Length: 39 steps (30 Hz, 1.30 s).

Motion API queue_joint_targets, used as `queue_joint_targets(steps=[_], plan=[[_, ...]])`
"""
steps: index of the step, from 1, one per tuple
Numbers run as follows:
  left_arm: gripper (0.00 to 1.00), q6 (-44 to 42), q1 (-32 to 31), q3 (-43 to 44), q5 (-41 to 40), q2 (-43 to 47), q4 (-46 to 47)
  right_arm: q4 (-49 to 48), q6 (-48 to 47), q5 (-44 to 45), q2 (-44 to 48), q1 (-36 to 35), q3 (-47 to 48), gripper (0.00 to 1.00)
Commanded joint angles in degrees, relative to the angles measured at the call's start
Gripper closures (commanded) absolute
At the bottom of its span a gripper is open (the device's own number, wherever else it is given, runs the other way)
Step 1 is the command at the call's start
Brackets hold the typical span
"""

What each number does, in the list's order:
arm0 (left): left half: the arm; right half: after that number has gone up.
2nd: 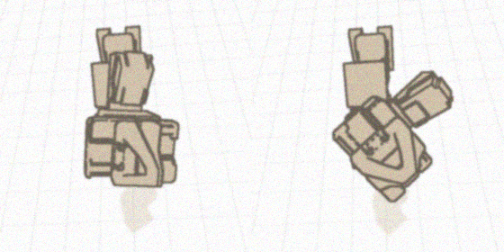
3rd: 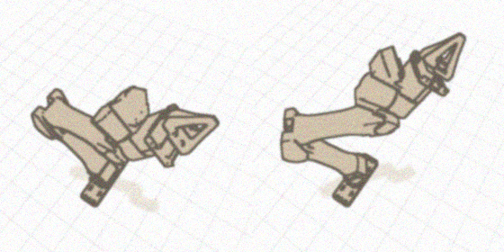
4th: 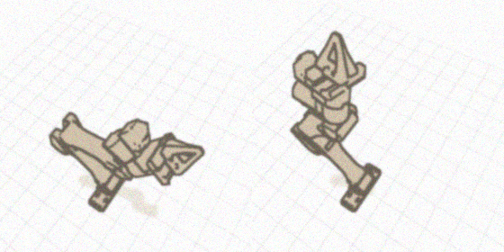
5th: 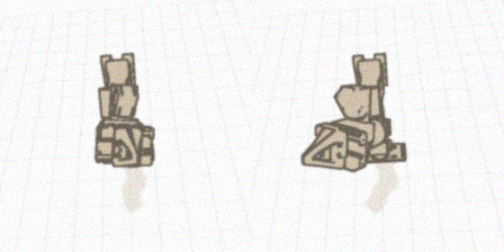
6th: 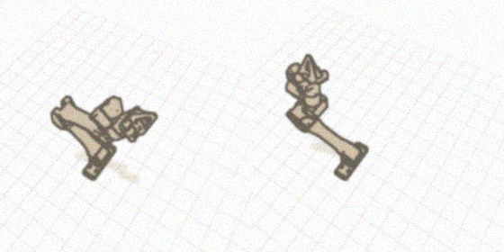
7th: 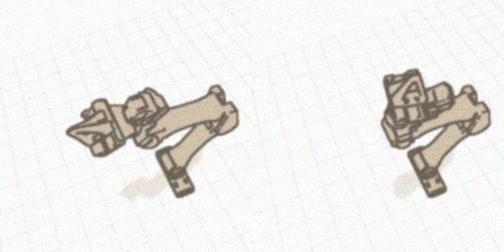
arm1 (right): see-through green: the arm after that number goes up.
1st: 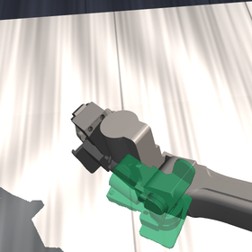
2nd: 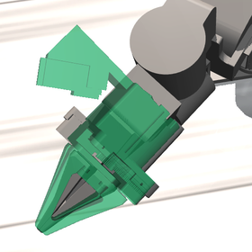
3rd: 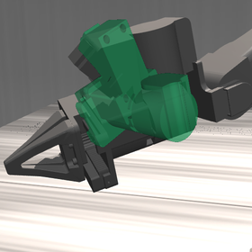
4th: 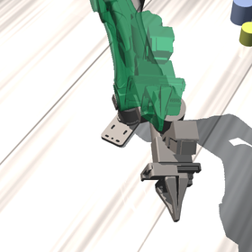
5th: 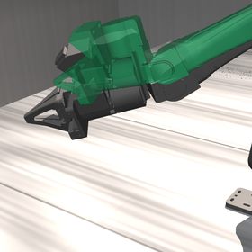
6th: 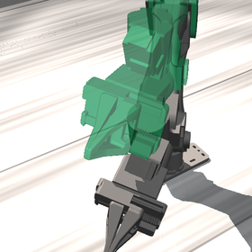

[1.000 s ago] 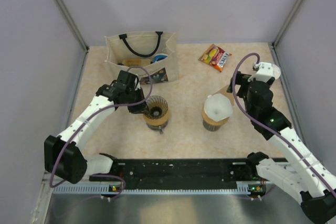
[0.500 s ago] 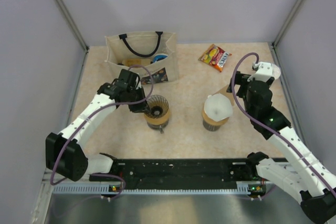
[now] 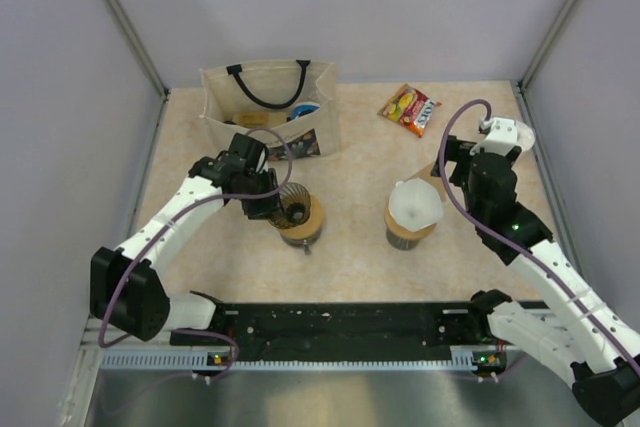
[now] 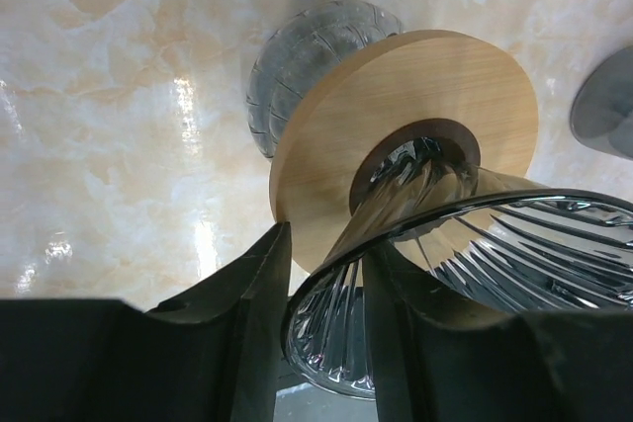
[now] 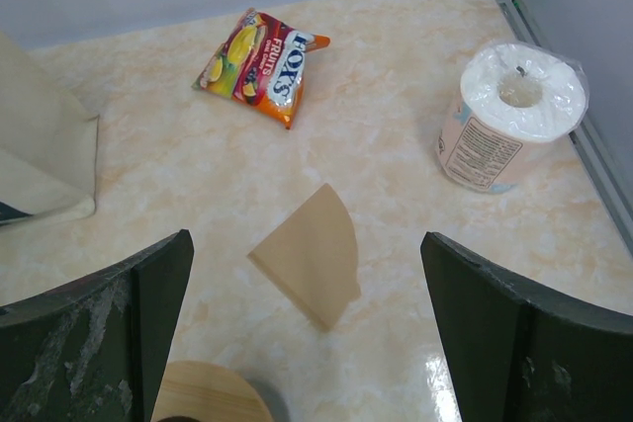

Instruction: Place the coffee filter in the dripper

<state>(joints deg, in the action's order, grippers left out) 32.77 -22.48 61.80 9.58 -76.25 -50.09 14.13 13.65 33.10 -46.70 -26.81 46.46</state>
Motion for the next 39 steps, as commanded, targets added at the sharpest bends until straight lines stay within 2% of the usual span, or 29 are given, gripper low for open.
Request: queue_joint_targets(steps=[1, 4, 8, 16, 26, 39], plan=[[0.57, -1.40, -0.20, 1.56, -1.06, 1.10, -1.07, -1.91, 0.06, 0.03, -0.50, 0.35, 0.74, 0.01], [0.48, -1.84, -0.20, 2.88, -0.97, 1.37, -0.80, -1.83, 0.15, -0.05, -0.50, 0.35, 0.74, 0.01], [0.29, -2.54, -0.20, 4.20, -1.59, 0.40, -1.59, -1.91, 0.06, 0.30, -0.41, 0.35, 0.74, 0.01], [0.01, -4.03, -0.63, 5.70, -0.62, -2.06, -1.77, -1.83, -0.03, 0.91, -0.41, 0.27, 0.65, 0.01], [0.01, -4.30, -2.74, 8.95, -0.62, -5.75, -1.68, -1.83, -0.20, 1.26, -0.32, 0.35, 0.56, 0.01], [0.01, -3.42, -3.53, 10.36, -2.11, -5.58, -1.68, -2.09, -0.29, 1.35, -0.67, 0.35, 0.56, 0.01]])
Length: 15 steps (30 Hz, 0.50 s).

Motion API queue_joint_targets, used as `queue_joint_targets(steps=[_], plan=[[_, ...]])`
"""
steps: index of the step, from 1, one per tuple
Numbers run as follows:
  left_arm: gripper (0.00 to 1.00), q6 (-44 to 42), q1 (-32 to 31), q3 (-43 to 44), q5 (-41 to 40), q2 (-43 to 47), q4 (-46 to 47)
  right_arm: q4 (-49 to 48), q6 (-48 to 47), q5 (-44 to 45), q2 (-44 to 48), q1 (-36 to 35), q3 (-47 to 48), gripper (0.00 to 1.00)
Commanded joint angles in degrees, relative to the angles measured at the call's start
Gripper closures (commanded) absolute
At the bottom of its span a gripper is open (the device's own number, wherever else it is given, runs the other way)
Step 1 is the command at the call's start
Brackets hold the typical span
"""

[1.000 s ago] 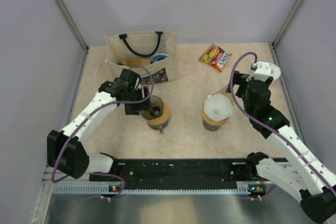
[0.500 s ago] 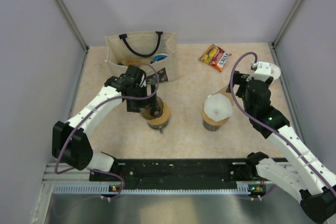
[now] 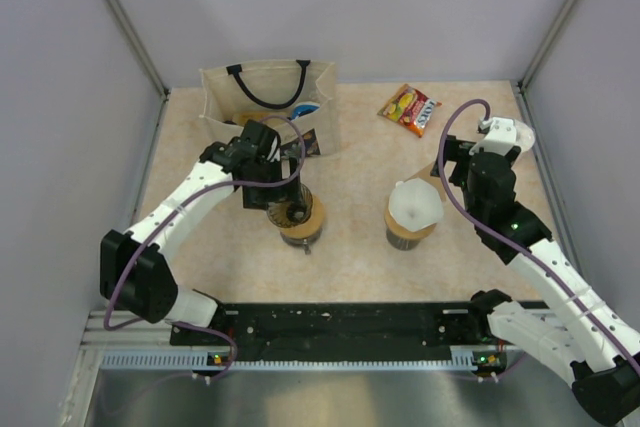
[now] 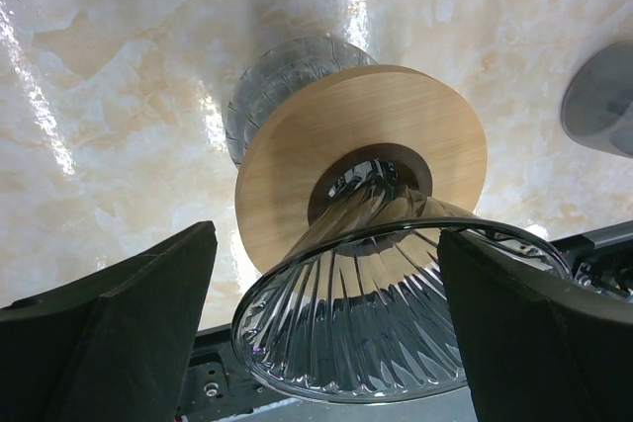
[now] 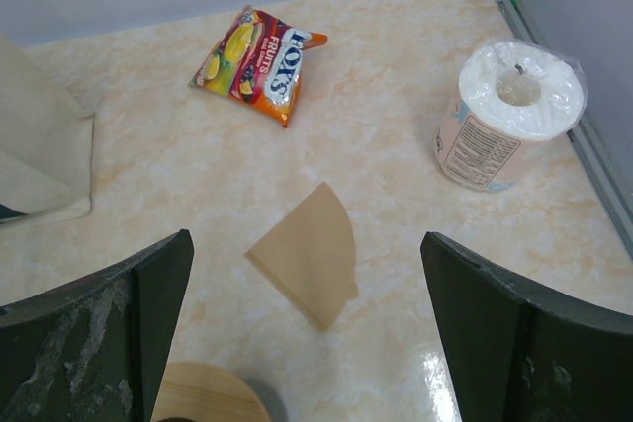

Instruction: Place the coffee filter in the dripper

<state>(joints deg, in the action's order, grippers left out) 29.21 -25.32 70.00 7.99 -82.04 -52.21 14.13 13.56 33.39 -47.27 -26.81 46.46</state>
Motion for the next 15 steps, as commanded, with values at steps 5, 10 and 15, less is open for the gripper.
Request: queue_joint_targets(steps=[5, 10, 15], plan=[[0.01, 0.06, -2.01, 3.39, -1.13, -1.10, -0.35, -2.00, -0.20, 0.89, 0.07, 0.35, 0.56, 0.01], [0.01, -0.38, -3.16, 5.23, -3.07, -2.42, -2.02, -2.09, -0.03, 0.89, 0.59, 0.27, 0.39, 0.01], [0.01, -0.03, -3.16, 6.55, -6.05, -2.60, -3.52, -2.09, -0.11, 0.98, 0.95, 0.27, 0.39, 0.01]])
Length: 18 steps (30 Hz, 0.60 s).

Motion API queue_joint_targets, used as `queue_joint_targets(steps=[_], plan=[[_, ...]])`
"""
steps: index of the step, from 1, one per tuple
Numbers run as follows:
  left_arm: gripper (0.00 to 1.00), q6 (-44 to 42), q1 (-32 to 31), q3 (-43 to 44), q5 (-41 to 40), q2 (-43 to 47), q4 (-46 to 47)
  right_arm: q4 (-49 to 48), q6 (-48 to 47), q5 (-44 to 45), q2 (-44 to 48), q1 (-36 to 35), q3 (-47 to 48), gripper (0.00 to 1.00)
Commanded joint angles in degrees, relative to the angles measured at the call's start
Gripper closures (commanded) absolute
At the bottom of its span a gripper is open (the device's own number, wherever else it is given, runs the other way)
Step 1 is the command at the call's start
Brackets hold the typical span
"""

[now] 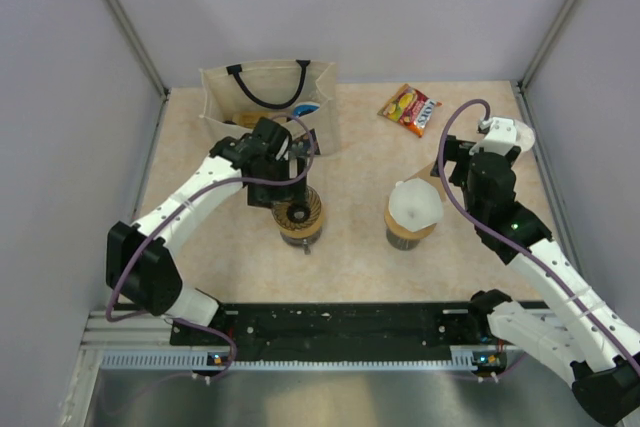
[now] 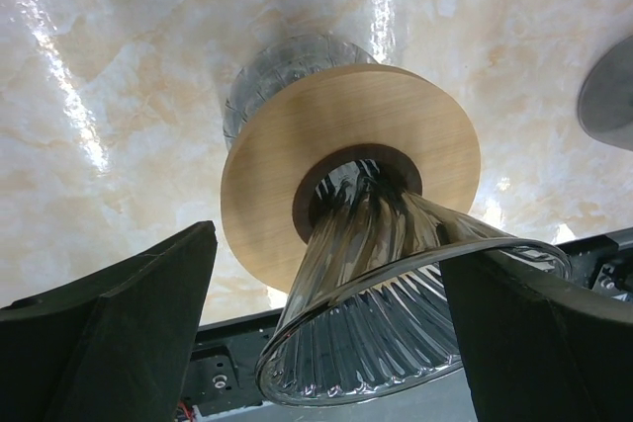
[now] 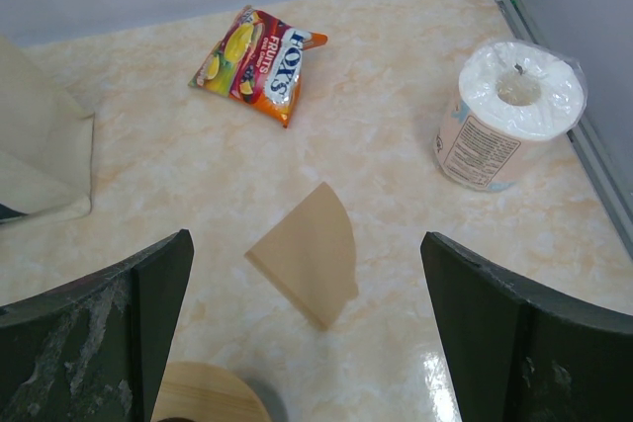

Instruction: Place the coffee filter in the dripper

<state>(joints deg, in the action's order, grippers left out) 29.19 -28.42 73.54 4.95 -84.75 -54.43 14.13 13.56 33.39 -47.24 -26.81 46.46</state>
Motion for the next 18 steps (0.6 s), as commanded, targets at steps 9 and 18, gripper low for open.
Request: queue_joint_targets(steps=[9, 18], plan=[[0.01, -0.54, -0.05, 4.24, -4.08, 2.57, -0.50, -1.30, 0.85, 2.03, 0.05, 0.35, 1.26, 0.01], [0.01, -0.01, -0.14, 3.46, -7.58, 10.91, 4.59, 7.22, 7.70, -2.08, -6.80, 6.31, 8.91, 0.01]])
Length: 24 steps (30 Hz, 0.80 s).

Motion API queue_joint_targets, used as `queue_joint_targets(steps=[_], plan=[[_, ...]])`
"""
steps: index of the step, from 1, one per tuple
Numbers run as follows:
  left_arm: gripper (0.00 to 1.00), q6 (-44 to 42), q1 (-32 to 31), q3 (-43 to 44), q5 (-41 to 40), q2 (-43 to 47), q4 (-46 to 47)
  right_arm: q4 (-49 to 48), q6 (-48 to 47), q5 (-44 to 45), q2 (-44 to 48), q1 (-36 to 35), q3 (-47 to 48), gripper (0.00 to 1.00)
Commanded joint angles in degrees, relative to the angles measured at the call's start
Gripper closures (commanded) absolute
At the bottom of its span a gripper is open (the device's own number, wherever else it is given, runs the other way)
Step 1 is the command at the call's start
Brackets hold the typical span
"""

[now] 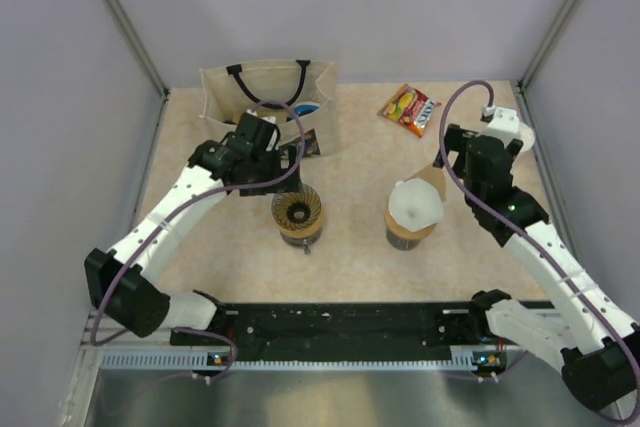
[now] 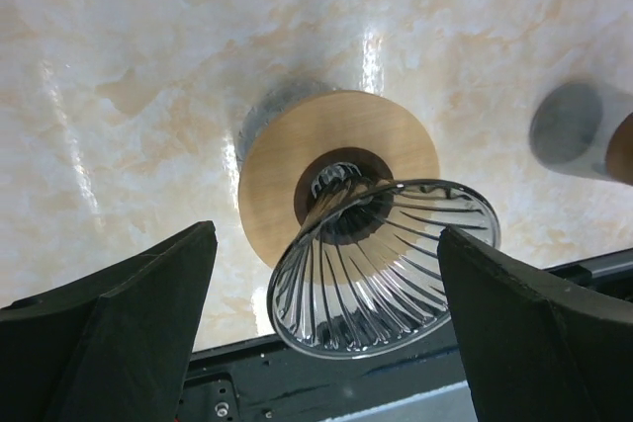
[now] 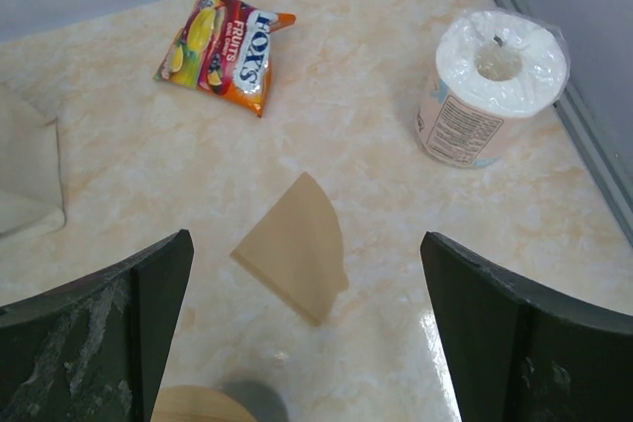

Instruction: Place the coffee filter in the dripper

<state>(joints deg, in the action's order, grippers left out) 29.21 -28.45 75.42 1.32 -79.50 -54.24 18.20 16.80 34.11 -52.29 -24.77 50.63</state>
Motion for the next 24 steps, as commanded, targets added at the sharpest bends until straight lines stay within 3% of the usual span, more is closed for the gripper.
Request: queue_joint_targets(steps=[1, 6, 12, 17, 24], plan=[[0.01, -0.12, -0.12, 1.40, -4.39, 6.55, 5.27, 3.60, 5.34, -4.65, -2.46, 6.21, 5.09, 0.01], [0.01, -0.82, -0.12, 0.70, -5.01, 9.89, 9.41, 5.27, 9.39, -15.73, -7.55, 14.04, 5.00, 0.01], [0.01, -1.17, -0.03, -4.57, -8.60, 17.09, 20.12, 6.77, 10.27, -16.53, -15.20, 15.98, 3.60, 0.01], [0.01, -0.21, -0.03, -7.91, -15.73, 19.65, 22.33, 5.28, 11.06, -19.33, -22.05, 18.53, 1.93, 0.02], [0.01, -0.73, 0.06, -11.17, -19.17, 21.14, 22.69, -0.70, 11.59, -25.83, -33.39, 21.25, 1.75, 0.16]])
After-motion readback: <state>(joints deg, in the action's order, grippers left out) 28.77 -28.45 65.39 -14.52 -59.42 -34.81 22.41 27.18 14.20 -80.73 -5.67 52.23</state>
